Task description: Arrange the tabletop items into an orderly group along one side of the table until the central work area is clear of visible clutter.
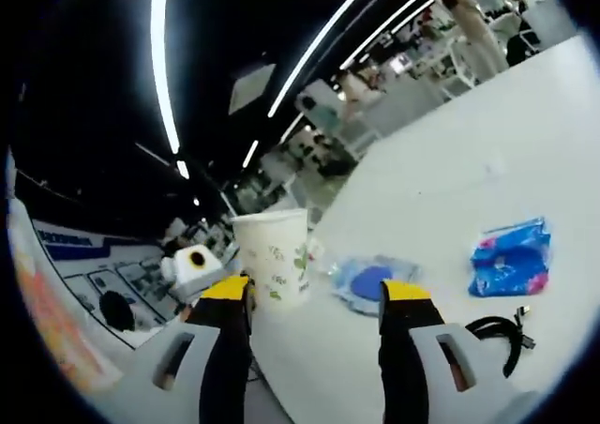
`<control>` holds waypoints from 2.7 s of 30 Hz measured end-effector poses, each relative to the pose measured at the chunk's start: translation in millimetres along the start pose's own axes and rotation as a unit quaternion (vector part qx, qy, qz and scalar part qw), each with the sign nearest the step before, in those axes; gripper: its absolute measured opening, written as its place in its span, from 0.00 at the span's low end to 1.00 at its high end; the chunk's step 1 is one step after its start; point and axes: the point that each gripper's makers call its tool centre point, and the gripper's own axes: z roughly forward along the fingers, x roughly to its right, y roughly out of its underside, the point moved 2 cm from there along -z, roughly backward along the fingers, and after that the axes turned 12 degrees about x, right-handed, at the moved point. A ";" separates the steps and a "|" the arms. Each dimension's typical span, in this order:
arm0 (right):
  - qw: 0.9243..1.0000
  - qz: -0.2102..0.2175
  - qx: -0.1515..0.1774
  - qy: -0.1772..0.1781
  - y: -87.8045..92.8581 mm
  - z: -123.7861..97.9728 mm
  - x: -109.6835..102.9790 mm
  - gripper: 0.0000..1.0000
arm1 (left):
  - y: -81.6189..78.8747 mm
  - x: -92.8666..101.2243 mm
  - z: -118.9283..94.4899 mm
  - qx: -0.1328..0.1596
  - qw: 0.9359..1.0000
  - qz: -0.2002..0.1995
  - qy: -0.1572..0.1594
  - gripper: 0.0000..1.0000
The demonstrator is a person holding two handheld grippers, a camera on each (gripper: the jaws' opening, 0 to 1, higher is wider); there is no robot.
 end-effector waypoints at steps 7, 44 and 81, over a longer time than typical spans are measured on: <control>0.992 0.017 0.008 -0.129 -8.5 -3.4 -39.8 0.51 | -9.5 32.6 5.5 0.021 0.994 -0.056 0.095 0.34; 0.929 -0.350 -0.020 -0.121 15.6 5.3 -50.5 0.36 | -30.2 39.7 4.4 -0.134 0.981 0.137 -0.002 0.54; 0.925 -0.367 -0.033 -0.091 15.6 -12.8 -21.1 0.36 | -8.4 5.0 -32.2 -0.281 0.922 0.259 -0.051 0.00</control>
